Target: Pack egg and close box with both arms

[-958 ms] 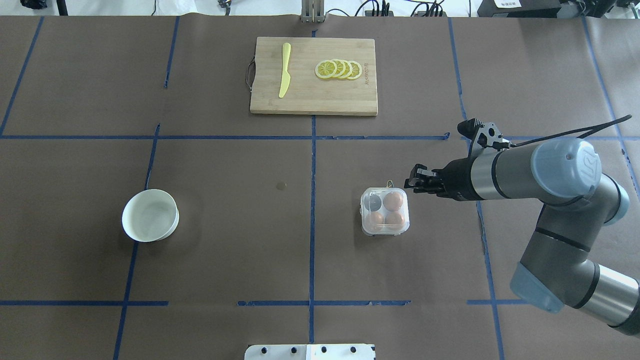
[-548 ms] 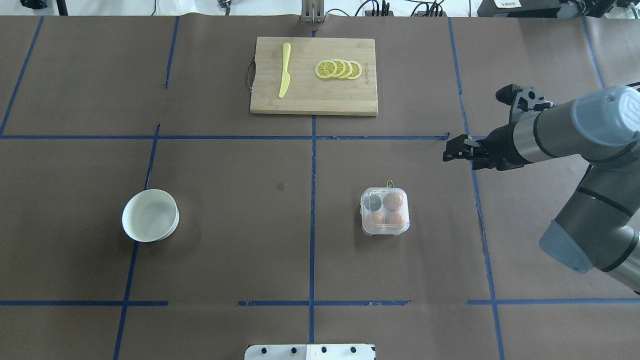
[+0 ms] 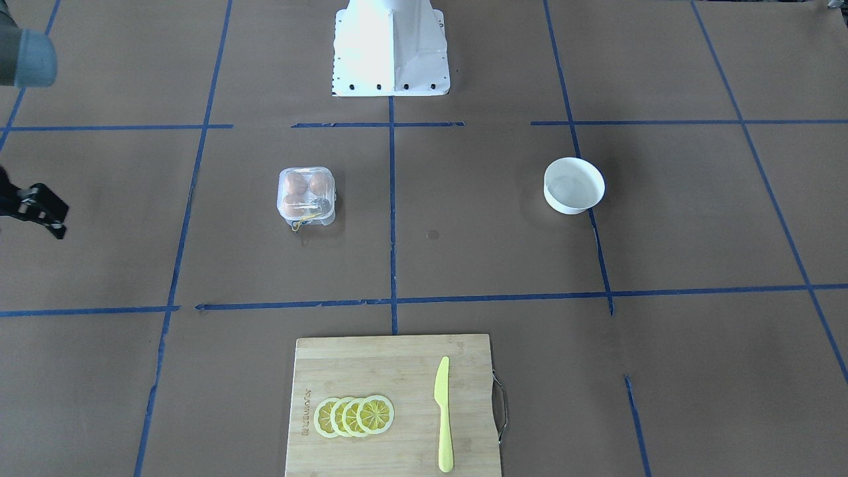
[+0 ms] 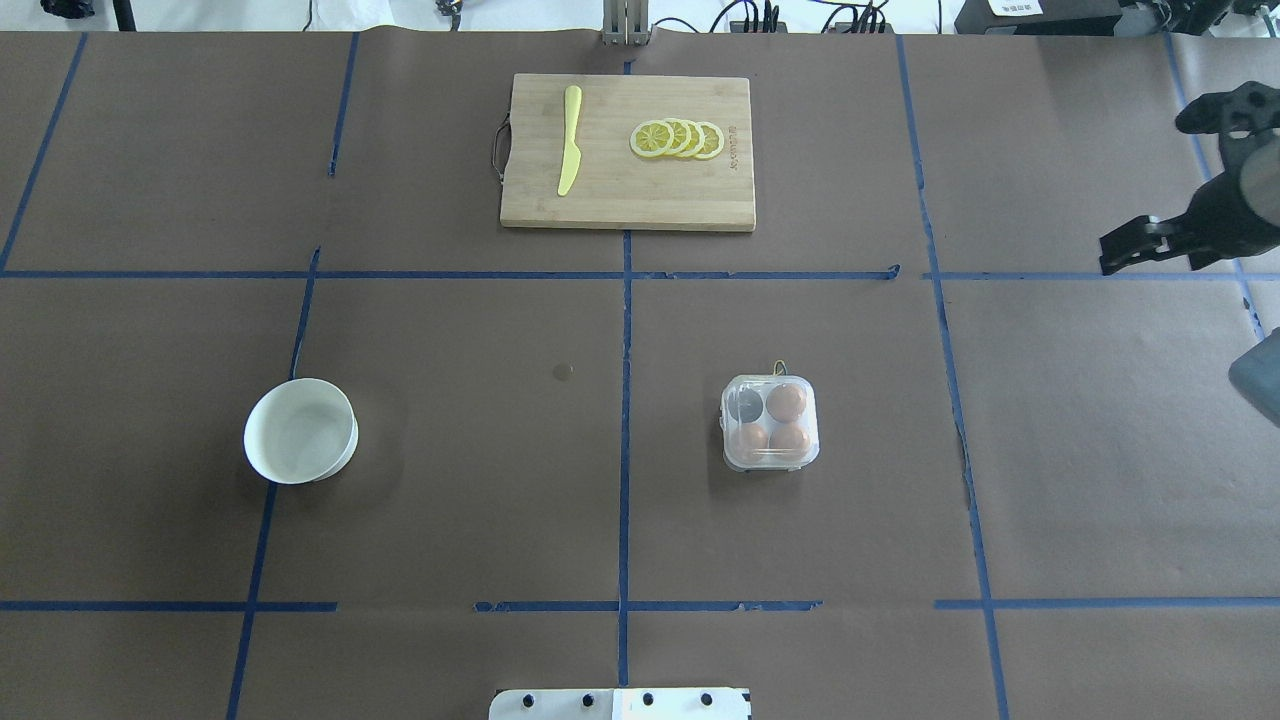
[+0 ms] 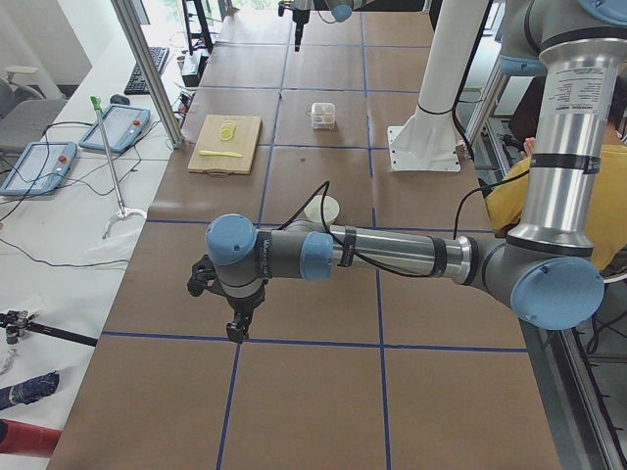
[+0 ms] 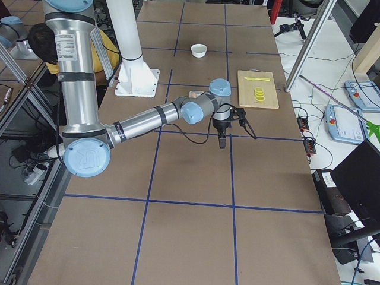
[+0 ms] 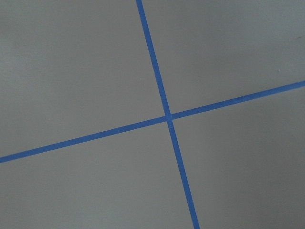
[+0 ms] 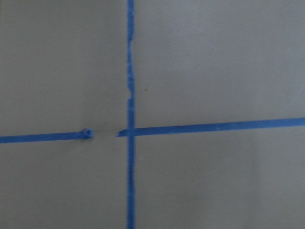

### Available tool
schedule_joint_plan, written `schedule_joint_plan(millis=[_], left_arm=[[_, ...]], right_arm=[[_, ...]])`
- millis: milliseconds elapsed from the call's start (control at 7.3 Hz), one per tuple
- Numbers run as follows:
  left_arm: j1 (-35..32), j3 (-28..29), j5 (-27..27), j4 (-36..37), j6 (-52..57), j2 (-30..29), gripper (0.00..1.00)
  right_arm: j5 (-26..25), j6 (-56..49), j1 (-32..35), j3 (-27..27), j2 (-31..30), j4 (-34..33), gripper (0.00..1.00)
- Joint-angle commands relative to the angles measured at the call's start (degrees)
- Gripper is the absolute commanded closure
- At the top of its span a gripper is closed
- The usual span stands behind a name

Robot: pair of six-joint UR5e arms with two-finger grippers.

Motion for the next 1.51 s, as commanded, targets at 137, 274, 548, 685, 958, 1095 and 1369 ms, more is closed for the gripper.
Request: schedule_joint_plan(millis=[137, 274, 548, 685, 958, 1095, 1369], left_arm=[[0.0, -0.1, 0.0, 0.1, -0.1, 0.8, 0.0], [0.0, -0.2, 0.0, 0.1, -0.4, 1.1, 0.0], [0.0, -0.2, 0.0, 0.4, -0.5, 1.1, 0.0], [0.0, -0.2, 0.0, 0.6, -0.5, 1.2, 0.0], [0.0, -0.2, 0.0, 0.8, -0.5, 2.0, 0.0], [0.0, -0.2, 0.0, 0.8, -0.5, 2.0, 0.0], [0.1, -0.1, 0.0, 0.7, -0.4, 2.0, 0.0]], right_arm=[[4.7, -33.4, 17.8, -0.2, -6.0, -14.3, 0.0], [5.1, -35.3, 19.0, -0.1, -9.3, -16.5, 0.0], [7.2, -33.9, 19.0, -1.1, -14.5, -16.6, 0.0], [9.0, -33.8, 19.0, -3.1, -14.6, -16.2, 0.0], [9.1, -33.9, 19.0, -3.8, -14.5, -15.9, 0.0], [9.2, -33.8, 19.0, -3.7, -14.0, -15.9, 0.0], [9.1, -33.8, 19.0, -3.3, -13.8, -15.9, 0.0]])
